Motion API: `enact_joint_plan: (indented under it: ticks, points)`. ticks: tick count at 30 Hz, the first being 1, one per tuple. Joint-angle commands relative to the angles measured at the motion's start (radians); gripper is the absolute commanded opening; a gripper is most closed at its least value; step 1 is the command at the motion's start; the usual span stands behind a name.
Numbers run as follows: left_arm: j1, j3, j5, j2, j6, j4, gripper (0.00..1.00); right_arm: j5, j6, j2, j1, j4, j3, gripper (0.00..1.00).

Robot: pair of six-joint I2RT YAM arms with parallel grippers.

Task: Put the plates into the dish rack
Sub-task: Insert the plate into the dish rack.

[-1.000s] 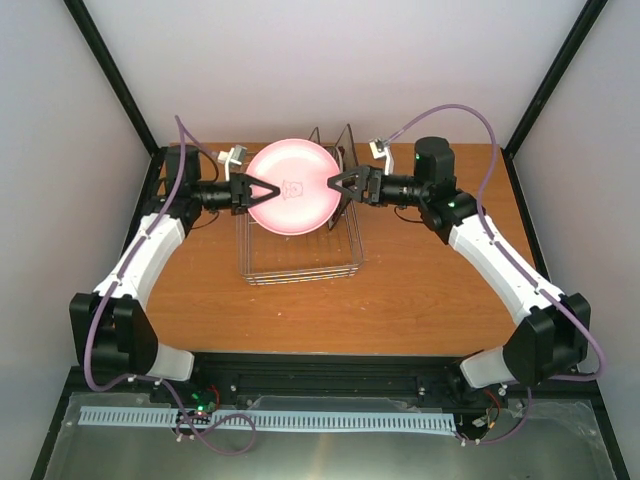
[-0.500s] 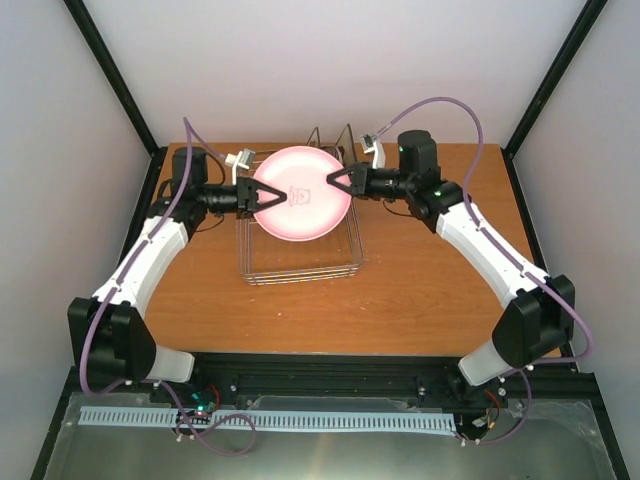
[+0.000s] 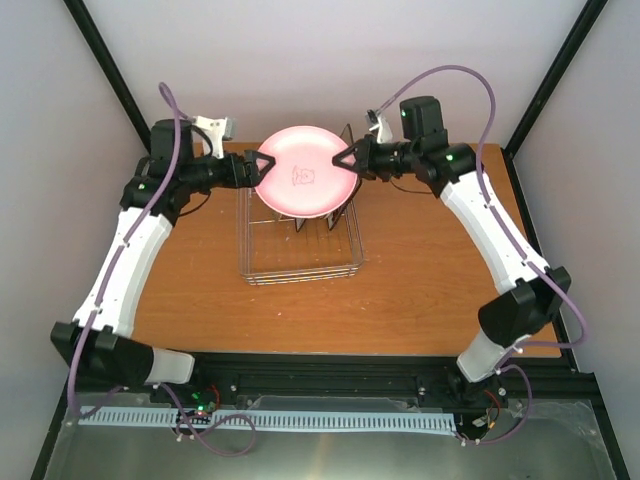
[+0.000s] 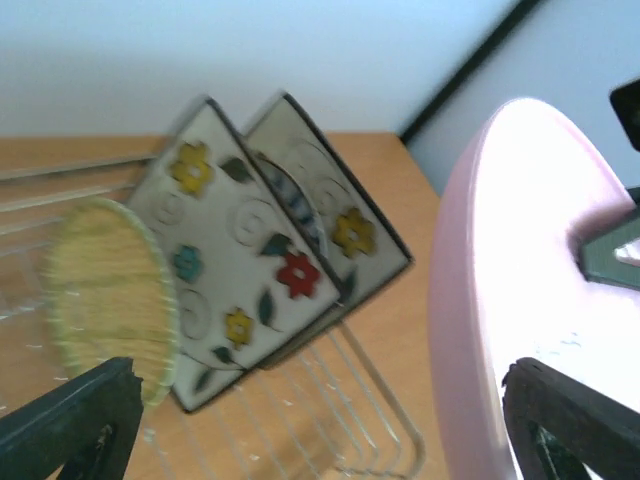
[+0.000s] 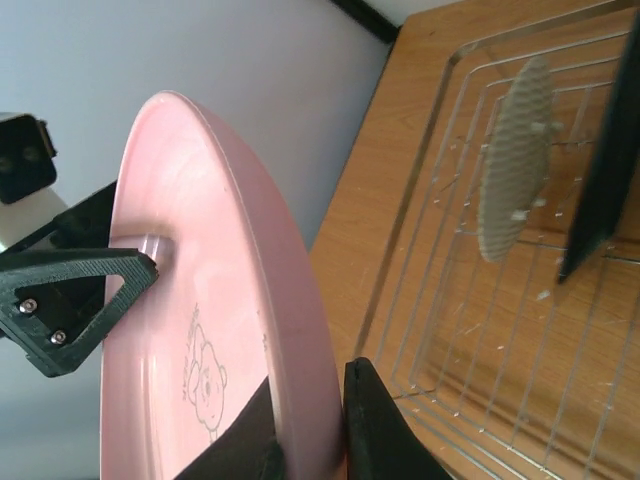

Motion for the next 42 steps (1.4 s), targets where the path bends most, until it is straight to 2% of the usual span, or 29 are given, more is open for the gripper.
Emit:
enact_joint_plan:
  ticks: [1,4,7,13,16,20,24,29,32,42]
  points:
    - [-0.044,0.012,-0.377,-0.143,0.205,-0.048,1.00,-0.044,-0.018,0.103,-0.042,-0.262,0.213,0.03]
    - [-0.106,-0.048,-0.517,-0.243,0.281,0.025,1.00,-0.005,-0.038,0.176,-0.044,-0.404,0.350,0.03]
    - [-0.160,-0.084,-0.626,-0.304,0.333,0.061,1.00,0.011,-0.037,0.212,-0.053,-0.473,0.376,0.03]
    - [-0.295,-0.083,-0.683,-0.322,0.507,0.067,1.00,0.035,-0.068,0.231,-0.081,-0.535,0.346,0.03]
    - [-0.451,-0.072,-0.772,-0.260,0.601,0.011,1.00,0.037,-0.072,0.228,-0.092,-0.549,0.360,0.03]
    - [-0.719,-0.085,-1.047,-0.136,0.692,-0.044,1.00,0.045,-0.085,0.223,-0.121,-0.577,0.386,0.03]
    - [-0.860,-0.067,-1.149,-0.080,0.735,-0.027,1.00,0.050,-0.103,0.211,-0.150,-0.596,0.383,0.03]
    - [-0.895,-0.067,-1.207,-0.041,0.787,-0.029,1.00,0.037,-0.111,0.192,-0.163,-0.594,0.370,0.03]
    - [-0.897,-0.117,-1.244,-0.022,0.839,0.029,1.00,0.017,-0.112,0.178,-0.163,-0.598,0.363,0.03]
    - [-0.897,-0.118,-1.229,0.059,0.935,0.159,1.00,-0.032,-0.110,0.088,-0.139,-0.568,0.215,0.03]
